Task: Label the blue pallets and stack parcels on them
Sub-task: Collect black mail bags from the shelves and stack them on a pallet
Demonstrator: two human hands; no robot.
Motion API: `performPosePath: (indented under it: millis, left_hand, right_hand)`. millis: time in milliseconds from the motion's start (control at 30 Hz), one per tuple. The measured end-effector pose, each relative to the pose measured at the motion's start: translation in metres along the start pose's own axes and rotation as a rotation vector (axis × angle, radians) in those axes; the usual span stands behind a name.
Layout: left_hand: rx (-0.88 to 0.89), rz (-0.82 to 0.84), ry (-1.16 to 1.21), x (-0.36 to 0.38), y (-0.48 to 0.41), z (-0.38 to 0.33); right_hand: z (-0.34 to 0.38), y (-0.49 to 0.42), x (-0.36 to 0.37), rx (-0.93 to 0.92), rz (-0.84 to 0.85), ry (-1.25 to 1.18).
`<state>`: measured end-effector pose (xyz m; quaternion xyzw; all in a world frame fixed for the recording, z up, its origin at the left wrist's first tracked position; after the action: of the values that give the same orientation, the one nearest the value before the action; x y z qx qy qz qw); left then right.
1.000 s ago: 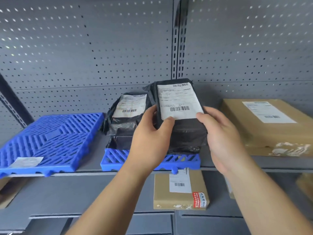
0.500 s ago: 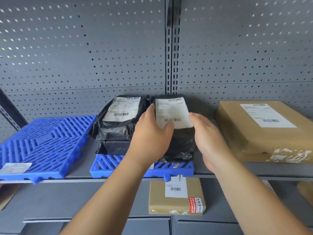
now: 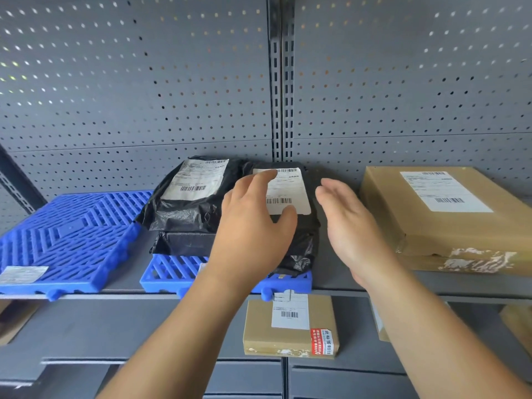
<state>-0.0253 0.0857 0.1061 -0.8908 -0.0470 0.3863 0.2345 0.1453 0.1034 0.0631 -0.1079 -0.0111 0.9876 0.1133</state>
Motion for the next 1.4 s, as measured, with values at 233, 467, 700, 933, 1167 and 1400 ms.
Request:
performPosePath:
  millis: [233,467,700,933,1167,1400]
  left_hand:
    - [0.074,0.0,-0.095,0.01,0.011,-0.02]
    - [0.197,0.118,-0.089,0.033,0.016,-0.039]
    - [0.408,0.206,-0.021,0.055,0.027,-0.073]
    - [0.541,0.355,0.054,0.102,0.053,-0.109]
    - [0.666,0.474,0.18,0.153,0.086,-0.171]
    - [0.812,0.579,0.172,0.219,0.136,-0.254]
  right_hand:
    - [0.01,0.018,-0.03,-0.117,-0.063,0.229]
    - [0.008,0.053,-0.065,-0.116,-0.254,0.514]
    - [0.005,0.099,-0.101,-0.063,-0.465,0.769]
    - [-0.016,0.149,-0.143,0.104,-0.604,0.89]
    - [-0.04,0.201,-0.21,0.266,-0.79,0.948]
    - [-0.068,0.263,-0.295,0.384,-0.917,0.947]
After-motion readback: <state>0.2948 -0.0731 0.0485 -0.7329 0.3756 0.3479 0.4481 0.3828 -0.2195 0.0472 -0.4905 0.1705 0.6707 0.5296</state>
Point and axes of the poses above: each hand's wrist, its own y-axis away from the middle knuckle, its own x-axis out of the palm, z = x × y, the point moved 7 cm from there along -y, towards the middle knuckle, and after that the axes turned 6 degrees about x, right-handed, at the moved point
